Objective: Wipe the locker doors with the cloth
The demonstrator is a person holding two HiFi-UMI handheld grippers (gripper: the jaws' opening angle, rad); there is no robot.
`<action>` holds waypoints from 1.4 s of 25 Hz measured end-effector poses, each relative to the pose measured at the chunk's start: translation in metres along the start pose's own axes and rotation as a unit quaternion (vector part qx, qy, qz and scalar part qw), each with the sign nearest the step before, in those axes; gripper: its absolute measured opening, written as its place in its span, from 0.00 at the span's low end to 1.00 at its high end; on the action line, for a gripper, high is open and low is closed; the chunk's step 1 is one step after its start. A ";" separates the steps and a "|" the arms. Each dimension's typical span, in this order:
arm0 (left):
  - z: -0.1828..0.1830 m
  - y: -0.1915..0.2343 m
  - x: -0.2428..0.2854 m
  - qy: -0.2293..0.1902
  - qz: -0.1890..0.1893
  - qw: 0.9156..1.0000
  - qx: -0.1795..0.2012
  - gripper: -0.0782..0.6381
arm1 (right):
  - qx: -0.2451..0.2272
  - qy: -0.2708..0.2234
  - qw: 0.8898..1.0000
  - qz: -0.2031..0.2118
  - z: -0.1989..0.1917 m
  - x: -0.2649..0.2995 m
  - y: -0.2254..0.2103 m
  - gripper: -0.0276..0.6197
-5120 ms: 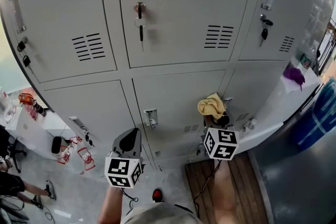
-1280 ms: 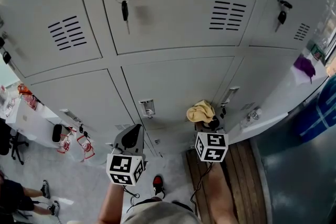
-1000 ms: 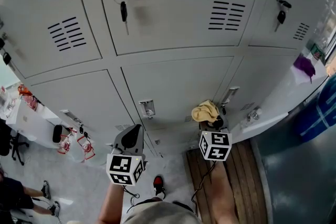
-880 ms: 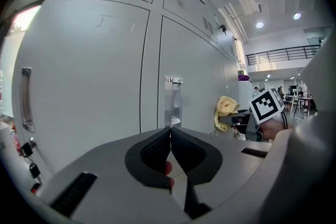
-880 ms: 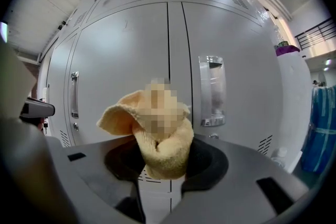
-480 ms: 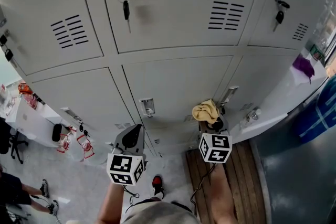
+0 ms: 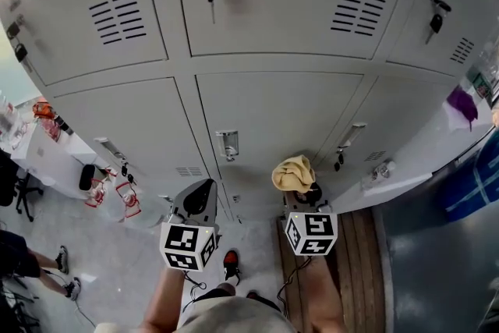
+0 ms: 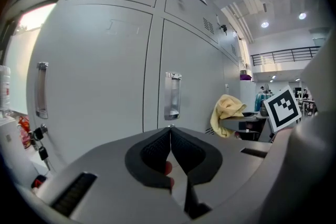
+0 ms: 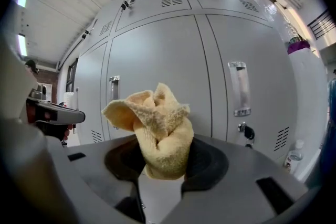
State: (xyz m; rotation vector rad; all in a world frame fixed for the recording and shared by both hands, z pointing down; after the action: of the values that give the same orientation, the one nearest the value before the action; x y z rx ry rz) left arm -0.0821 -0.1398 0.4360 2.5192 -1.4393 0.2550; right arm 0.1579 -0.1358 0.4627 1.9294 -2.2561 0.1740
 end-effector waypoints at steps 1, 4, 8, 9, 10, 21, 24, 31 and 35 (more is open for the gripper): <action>-0.003 0.002 -0.002 0.001 0.005 1.000 -0.002 0.14 | -0.001 0.001 1.000 0.010 -0.002 0.001 0.007 0.33; -0.011 0.008 -0.008 0.007 0.022 1.000 -0.010 0.14 | 0.000 0.007 0.999 0.042 -0.009 0.006 0.029 0.33; -0.021 0.019 -0.017 0.011 0.044 0.999 -0.020 0.14 | -0.002 0.016 0.996 0.082 -0.018 0.016 0.057 0.33; -0.023 0.022 -0.019 0.013 0.049 0.998 -0.022 0.14 | -0.004 0.018 0.996 0.092 -0.020 0.019 0.064 0.33; -0.026 0.025 -0.021 0.014 0.055 0.998 -0.024 0.14 | -0.006 0.020 0.995 0.102 -0.022 0.022 0.071 0.33; -0.046 0.056 -0.039 0.020 0.107 0.993 -0.047 0.14 | -0.015 0.035 0.984 0.175 -0.038 0.055 0.126 0.32; -0.050 0.063 -0.042 0.022 0.118 0.992 -0.050 0.14 | -0.014 0.039 0.982 0.187 -0.042 0.064 0.135 0.33; -0.055 0.078 -0.048 0.026 0.138 0.989 -0.055 0.14 | -0.018 0.052 0.978 0.202 -0.051 0.084 0.151 0.33; -0.056 0.082 -0.048 0.028 0.142 0.988 -0.055 0.14 | -0.011 0.056 0.978 0.199 -0.052 0.091 0.151 0.33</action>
State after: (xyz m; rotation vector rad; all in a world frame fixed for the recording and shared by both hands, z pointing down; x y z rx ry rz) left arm -0.1792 -0.1250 0.4859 2.1984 -1.7384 0.2831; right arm -0.0024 -0.1899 0.5353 1.3969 -2.5267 0.2968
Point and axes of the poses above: the fingertips, and each gripper's own axes: x forward along the fingers, y to its left, z out of its top, the point moved 7 cm from there along -x, backward along the fingers, and after that the axes turned 4 degrees about -x, right-handed, at the moved point
